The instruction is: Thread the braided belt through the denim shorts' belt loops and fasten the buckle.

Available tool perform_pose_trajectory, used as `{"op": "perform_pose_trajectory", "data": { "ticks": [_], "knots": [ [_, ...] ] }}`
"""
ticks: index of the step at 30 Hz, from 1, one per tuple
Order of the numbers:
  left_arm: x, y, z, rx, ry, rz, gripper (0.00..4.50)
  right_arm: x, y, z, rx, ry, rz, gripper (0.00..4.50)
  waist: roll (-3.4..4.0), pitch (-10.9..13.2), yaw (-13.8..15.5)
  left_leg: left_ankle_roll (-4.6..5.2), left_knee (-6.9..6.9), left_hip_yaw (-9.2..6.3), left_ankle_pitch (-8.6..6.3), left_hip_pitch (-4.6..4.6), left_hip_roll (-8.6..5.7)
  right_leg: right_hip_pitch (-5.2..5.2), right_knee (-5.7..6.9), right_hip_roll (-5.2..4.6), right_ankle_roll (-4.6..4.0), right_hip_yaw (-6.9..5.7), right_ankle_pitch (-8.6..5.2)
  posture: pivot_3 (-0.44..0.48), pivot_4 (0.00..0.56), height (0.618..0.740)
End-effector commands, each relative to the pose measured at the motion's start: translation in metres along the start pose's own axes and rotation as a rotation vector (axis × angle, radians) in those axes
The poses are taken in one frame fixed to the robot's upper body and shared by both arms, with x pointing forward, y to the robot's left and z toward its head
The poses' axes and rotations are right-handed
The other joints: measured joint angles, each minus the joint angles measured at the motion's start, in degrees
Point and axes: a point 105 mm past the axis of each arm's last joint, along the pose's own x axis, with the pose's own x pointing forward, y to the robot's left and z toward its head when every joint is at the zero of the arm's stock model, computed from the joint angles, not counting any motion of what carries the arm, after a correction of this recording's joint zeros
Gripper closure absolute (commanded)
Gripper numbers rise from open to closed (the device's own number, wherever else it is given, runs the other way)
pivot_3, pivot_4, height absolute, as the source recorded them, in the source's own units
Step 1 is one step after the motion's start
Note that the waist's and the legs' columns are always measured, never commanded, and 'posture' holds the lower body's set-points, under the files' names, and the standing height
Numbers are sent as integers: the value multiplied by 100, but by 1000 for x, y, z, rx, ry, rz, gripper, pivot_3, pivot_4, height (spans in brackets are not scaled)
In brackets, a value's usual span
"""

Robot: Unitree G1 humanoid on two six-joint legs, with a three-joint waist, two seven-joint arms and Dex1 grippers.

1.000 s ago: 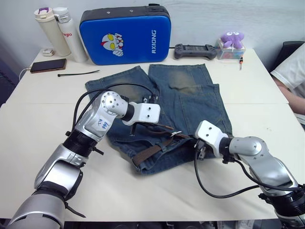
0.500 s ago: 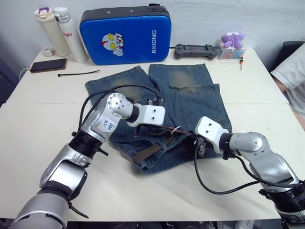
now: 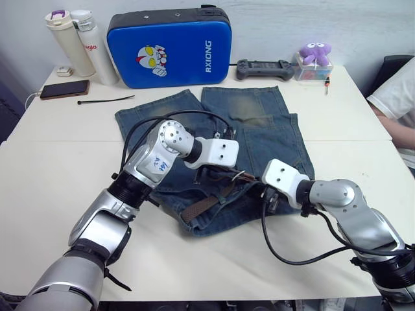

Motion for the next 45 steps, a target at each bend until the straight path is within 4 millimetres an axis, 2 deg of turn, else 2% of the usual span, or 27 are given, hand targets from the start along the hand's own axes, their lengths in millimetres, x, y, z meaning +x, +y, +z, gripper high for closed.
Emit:
{"op": "perform_pose_trajectory", "data": {
  "ticks": [1,15,21,24,27,30,34,37,38,41,45],
  "knots": [
    [9,-5,33,45,-89,-26,4500,-4,2,13,-29,-41,-1,4446,0,0,6,0,0,0,0,0,0,0,0,0,0,0,0,0,150,739],
    [21,-30,60,-278,-150,-135,4500,-5,11,9,10,-22,35,4446,0,0,7,0,1,-1,0,-1,0,0,5,1,0,0,0,0,150,739],
    [24,-22,63,-324,-133,-88,4500,-4,16,14,4,-41,64,4446,0,0,21,0,2,-1,0,-2,0,0,4,0,0,0,0,0,150,739],
    [30,-12,66,-350,-136,-35,4500,-4,19,16,3,-48,74,4446,0,0,24,0,2,-1,0,-2,0,0,4,0,0,0,0,0,150,739],
    [30,-6,73,-386,-183,-14,4500,-4,18,16,9,-45,69,4446,0,0,26,0,4,-1,0,-2,0,1,4,-1,0,0,0,0,150,739],
    [22,-5,81,-484,-264,-49,3304,-6,18,14,10,-37,66,4500,0,0,25,0,5,-1,0,-5,-1,0,3,-1,0,-1,0,0,150,739],
    [2,-7,83,-523,-301,-93,1580,-8,16,13,7,-27,68,4500,0,0,-4,-2,2,0,1,-3,0,-2,8,1,0,1,0,0,150,739],
    [-12,-17,77,-514,-276,-151,328,-10,16,11,5,-17,81,4500,0,0,-22,-7,0,-1,3,-1,0,-4,12,2,0,0,0,0,150,739],
    [-17,-18,72,-492,-255,-140,41,-11,15,10,-10,-2,82,4500,1,0,-22,-7,1,-2,3,-3,0,-4,12,1,0,0,0,0,150,739],
    [-34,-22,57,-485,-217,-125,41,-15,12,11,-23,14,85,4500,3,-2,-29,-6,1,-1,3,0,-1,-1,7,-2,0,1,0,0,150,739],
    [-58,-23,52,-523,-246,-114,41,-17,14,12,0,13,105,4500,3,-1,-86,-11,-3,-2,5,9,0,-1,-2,0,-1,2,0,0,150,739]
  ]
}}
